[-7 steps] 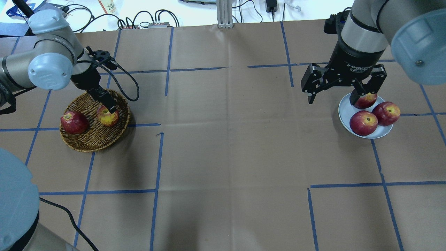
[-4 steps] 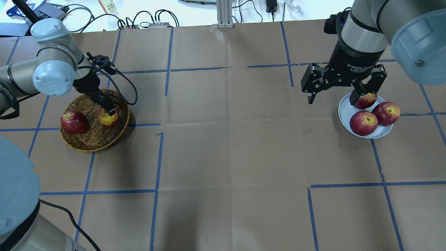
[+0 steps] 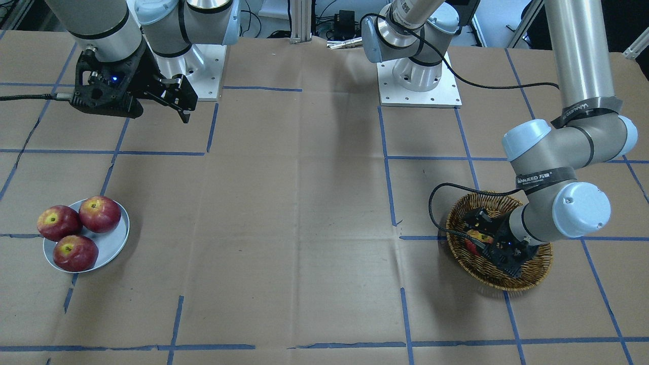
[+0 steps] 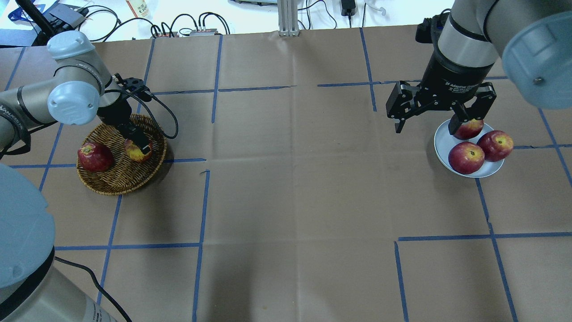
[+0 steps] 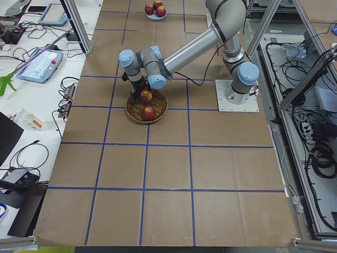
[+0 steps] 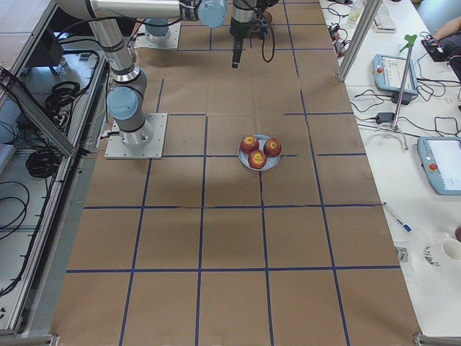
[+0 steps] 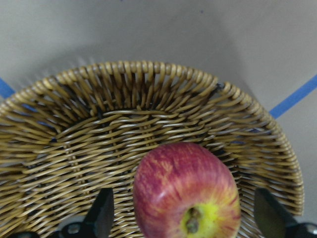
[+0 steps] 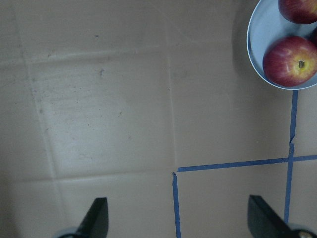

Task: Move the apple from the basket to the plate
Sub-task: 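Close the left gripper on the yellow-red apple, then lift the apple and carry it with the left gripper toward the table center, then set the apple down, open the left gripper while the right gripper approaches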

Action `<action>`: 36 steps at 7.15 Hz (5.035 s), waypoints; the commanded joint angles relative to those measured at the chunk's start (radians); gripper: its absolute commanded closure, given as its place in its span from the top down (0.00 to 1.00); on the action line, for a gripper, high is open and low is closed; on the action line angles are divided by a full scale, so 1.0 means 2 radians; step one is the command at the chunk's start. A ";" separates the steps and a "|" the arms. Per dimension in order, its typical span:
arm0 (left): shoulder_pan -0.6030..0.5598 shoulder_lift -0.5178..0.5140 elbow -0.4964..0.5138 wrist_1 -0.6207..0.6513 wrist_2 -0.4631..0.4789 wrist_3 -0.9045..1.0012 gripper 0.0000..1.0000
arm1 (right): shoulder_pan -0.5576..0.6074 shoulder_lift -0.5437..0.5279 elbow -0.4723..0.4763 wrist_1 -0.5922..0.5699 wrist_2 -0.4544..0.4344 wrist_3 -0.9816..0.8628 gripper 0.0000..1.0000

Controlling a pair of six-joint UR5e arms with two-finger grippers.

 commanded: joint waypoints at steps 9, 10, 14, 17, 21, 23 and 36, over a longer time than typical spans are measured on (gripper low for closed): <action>-0.015 0.024 0.017 -0.050 -0.004 -0.045 0.42 | 0.000 -0.002 0.000 0.001 -0.001 0.000 1.00; -0.050 0.043 0.017 -0.051 -0.020 -0.134 0.42 | 0.000 -0.002 0.000 0.001 0.000 0.001 1.00; -0.207 0.064 0.019 -0.042 -0.038 -0.427 0.42 | 0.000 -0.002 0.000 0.000 0.001 0.001 1.00; -0.294 0.034 0.017 0.026 -0.039 -0.582 0.42 | 0.000 -0.001 0.000 0.000 0.000 0.001 1.00; -0.353 -0.026 0.006 0.160 -0.039 -0.665 0.42 | 0.001 -0.001 0.000 0.001 0.001 0.001 1.00; -0.354 -0.025 -0.007 0.176 -0.039 -0.662 0.42 | 0.001 0.000 0.000 0.001 0.000 0.001 1.00; -0.331 0.019 0.008 0.114 -0.085 -0.624 0.99 | 0.000 0.000 0.000 0.001 0.000 0.000 1.00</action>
